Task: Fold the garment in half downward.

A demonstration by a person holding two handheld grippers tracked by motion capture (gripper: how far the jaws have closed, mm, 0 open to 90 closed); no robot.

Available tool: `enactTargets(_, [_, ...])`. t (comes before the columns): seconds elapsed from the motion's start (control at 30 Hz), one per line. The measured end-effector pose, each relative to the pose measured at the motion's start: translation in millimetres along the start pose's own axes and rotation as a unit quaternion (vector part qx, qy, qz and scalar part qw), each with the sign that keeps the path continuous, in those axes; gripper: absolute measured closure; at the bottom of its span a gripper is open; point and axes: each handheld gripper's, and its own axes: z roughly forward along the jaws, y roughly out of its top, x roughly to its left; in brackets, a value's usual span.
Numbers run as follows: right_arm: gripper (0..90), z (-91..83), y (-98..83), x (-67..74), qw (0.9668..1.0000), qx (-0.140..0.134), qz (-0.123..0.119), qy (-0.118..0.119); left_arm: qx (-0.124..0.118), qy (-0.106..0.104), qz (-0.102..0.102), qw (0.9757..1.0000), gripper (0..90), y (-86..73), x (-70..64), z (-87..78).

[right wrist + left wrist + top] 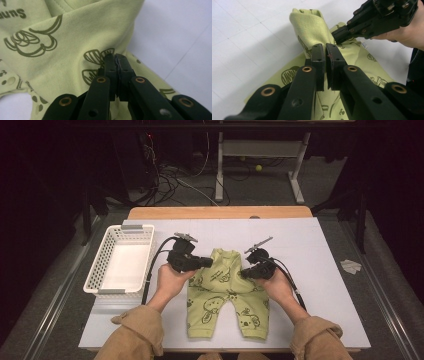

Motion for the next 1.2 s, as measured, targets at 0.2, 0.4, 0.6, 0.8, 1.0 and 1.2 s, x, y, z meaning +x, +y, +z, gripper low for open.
enactTargets(0.2, [90.0, -21.8, -8.0, 5.8, 0.9995, -0.027, -0.016, -0.006, -0.006, -0.006, 0.001, 1.0, 82.0, -6.0, -3.0, -5.7])
enactTargets(0.4, [90.0, -42.6, -21.7, 16.5, 0.9983, -0.049, -0.031, 0.001, -0.005, -0.014, 0.008, 0.9999, 82.0, -14.8, -11.3, -10.0])
enactTargets(0.6, [90.0, -49.3, -41.7, 23.7, 0.9979, -0.053, -0.035, 0.015, 0.005, -0.01, 0.015, 0.9998, 81.9, -35.5, -20.5, -7.5])
enactTargets(0.8, [90.0, -45.4, -61.0, 31.3, 0.9977, -0.049, -0.037, 0.027, 0.02, -0.016, 0.01, 0.9996, 81.6, -54.8, -26.5, -3.9])
enactTargets(1.0, [89.9, -43.1, -74.5, 41.1, 0.9975, -0.037, -0.05, 0.034, 0.024, -0.015, -0.002, 0.9996, 79.2, -73.0, -30.9, 2.9])
enactTargets(1.2, [89.9, -42.2, -78.3, 43.1, 0.9976, -0.035, -0.052, 0.031, -0.008, 0.006, -0.005, 0.9999, 69.7, -65.3, -29.8, -9.9])
